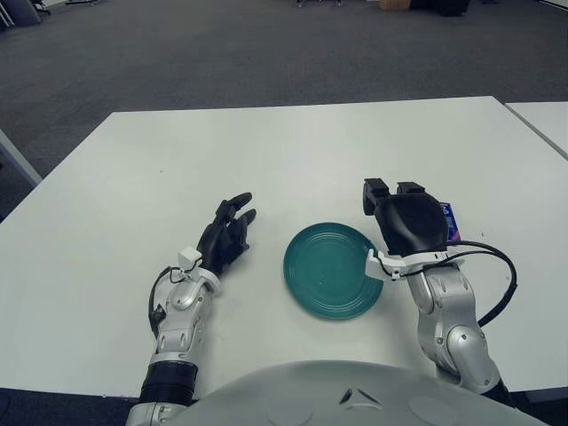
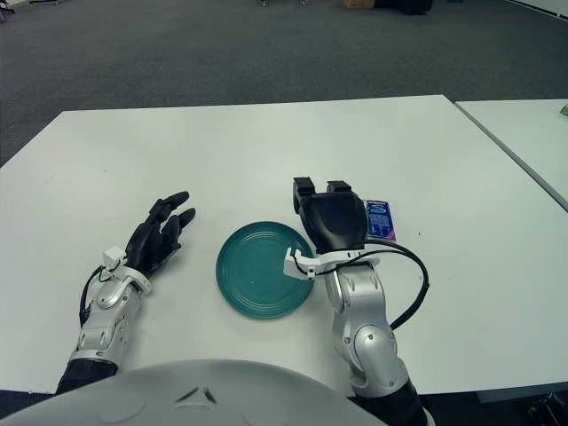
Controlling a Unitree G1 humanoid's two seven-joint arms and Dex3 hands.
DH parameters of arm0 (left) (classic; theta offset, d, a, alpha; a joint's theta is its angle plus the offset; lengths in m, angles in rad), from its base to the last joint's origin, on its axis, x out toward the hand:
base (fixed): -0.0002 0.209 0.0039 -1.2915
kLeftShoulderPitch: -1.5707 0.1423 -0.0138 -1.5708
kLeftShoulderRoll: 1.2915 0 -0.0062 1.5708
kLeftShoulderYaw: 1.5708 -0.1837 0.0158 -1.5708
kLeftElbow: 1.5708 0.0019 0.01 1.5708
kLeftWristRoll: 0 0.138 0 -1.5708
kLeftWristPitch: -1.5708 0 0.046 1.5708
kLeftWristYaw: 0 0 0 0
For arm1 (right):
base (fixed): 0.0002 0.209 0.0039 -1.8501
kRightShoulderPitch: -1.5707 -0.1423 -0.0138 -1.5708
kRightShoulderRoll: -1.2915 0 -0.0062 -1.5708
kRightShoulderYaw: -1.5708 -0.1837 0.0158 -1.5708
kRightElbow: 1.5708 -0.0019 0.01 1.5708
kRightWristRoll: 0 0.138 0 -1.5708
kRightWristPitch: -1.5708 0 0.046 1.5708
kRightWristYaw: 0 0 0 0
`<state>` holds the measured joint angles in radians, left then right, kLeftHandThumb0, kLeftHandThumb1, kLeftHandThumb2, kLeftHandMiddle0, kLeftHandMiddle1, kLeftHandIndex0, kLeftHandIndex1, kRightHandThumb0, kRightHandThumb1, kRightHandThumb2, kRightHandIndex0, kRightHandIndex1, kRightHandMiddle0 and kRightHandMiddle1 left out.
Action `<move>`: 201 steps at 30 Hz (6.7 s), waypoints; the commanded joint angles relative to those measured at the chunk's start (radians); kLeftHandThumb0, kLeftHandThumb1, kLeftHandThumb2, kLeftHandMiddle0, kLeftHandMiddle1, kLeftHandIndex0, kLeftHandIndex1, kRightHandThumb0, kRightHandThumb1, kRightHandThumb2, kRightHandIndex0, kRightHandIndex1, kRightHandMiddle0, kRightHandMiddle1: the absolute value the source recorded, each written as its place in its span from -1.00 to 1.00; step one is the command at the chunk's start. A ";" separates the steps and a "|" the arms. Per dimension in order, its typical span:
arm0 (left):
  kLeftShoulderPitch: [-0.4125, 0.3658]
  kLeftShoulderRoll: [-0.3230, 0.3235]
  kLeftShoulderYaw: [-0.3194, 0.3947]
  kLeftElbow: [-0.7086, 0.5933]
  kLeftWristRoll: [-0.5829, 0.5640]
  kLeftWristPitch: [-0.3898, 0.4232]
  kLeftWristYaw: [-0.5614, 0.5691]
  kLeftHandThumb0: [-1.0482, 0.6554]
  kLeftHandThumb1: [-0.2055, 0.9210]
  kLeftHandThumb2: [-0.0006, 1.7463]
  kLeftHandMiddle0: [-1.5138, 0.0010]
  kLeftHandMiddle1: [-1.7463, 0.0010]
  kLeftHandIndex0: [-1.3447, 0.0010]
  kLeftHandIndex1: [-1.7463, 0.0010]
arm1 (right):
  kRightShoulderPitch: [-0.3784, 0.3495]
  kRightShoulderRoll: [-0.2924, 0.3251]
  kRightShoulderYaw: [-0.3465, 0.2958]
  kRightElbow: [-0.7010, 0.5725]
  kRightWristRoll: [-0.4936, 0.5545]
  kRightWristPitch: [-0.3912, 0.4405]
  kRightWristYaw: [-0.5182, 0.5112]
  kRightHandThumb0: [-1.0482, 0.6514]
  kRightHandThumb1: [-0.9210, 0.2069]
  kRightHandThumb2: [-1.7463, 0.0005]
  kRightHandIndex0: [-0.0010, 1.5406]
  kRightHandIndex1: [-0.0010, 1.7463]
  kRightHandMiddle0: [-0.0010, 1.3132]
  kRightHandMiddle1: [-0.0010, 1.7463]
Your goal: Put the gum into the plate.
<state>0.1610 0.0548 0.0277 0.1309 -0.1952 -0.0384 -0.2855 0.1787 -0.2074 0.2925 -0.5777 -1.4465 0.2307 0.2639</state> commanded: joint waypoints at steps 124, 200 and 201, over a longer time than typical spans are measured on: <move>-0.302 0.070 0.184 0.933 -0.097 -0.630 -0.437 -1.00 1.00 -0.19 0.86 0.99 1.00 0.74 | -0.340 -0.619 -0.089 0.517 0.479 -0.039 0.434 -1.00 -1.00 -0.03 -1.00 -1.00 -1.00 -1.00; -0.170 0.075 0.140 0.594 -0.071 -0.415 -0.326 -1.00 1.00 -0.09 0.78 0.98 1.00 0.64 | -0.191 -0.605 -0.016 0.540 0.488 -0.018 0.289 -1.00 -1.00 0.03 -0.91 -0.97 -0.94 -0.97; -0.173 0.072 0.143 0.599 -0.082 -0.419 -0.340 -1.00 1.00 -0.09 0.77 0.98 1.00 0.63 | -0.190 -0.606 -0.016 0.541 0.485 -0.019 0.286 -1.00 -1.00 0.03 -0.91 -0.97 -0.94 -0.97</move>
<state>-0.0508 0.1484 0.1744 0.6887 -0.2668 -0.4960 -0.6159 -0.0357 -0.8072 0.2573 -0.0423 -0.9568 0.2158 0.5322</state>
